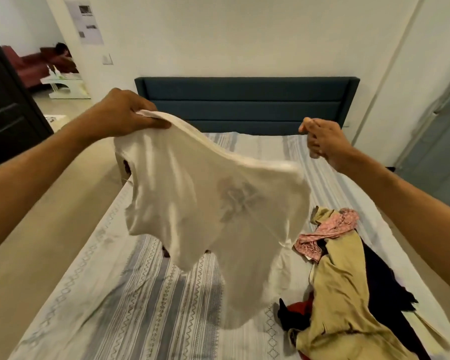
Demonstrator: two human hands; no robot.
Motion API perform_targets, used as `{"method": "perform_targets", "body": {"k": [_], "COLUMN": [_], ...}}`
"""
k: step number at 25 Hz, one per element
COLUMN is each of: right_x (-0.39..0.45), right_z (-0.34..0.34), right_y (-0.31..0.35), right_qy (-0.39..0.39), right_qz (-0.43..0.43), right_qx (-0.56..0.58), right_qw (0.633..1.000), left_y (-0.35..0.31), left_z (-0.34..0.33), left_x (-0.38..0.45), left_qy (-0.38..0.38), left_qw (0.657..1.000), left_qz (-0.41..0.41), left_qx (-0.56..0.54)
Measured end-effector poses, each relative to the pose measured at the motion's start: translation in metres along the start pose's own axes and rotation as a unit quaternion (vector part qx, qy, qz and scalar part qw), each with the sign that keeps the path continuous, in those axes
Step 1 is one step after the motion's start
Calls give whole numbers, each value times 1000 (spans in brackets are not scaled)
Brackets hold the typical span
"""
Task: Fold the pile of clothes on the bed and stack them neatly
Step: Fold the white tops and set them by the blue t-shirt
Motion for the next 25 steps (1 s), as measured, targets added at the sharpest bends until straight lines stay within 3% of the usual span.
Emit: {"method": "perform_targets", "body": {"k": [2,4,8,11,15,20,23,25], "right_x": [-14,-33,-87,-113,-107,-93,-88,-84], "right_z": [8,-3,-97,-161,-186,-173,-159,-145], "right_y": [1,3,18,3,-38,-94,-119,-125], "right_qy": [41,100,234,188,98,260,270,253], "right_qz": [-38,-29,32,73,63,3,3,-13], "right_qx": [18,-51,-123,-150,-261,-316,-333,-293], "right_qw": [998,993,964,968,958,912,903,922], "left_y": [-2,-15,-74,-104,-108,-68,-44,-29], "left_z": [6,2,-31,-43,-33,-10,-1,4], "left_x": [-9,-19,-18,-11,-12,-23,-30,-31], "left_qy": [25,44,43,65,68,17,11,25], "left_qw": [999,998,992,987,988,995,997,998], "left_qz": [-8,-26,-104,-139,-136,-102,-75,-60], "left_qx": [-23,-45,-54,-42,-28,5,16,27]}}
Point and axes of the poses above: each hand's wrist, its own x-axis towards the middle knuckle, its own z-axis out of the back of the hand, y = z × x, the point moved 3 cm from there along x, towards the middle knuckle, and after that the axes turned 2 degrees about -y, right-handed, at the moved point
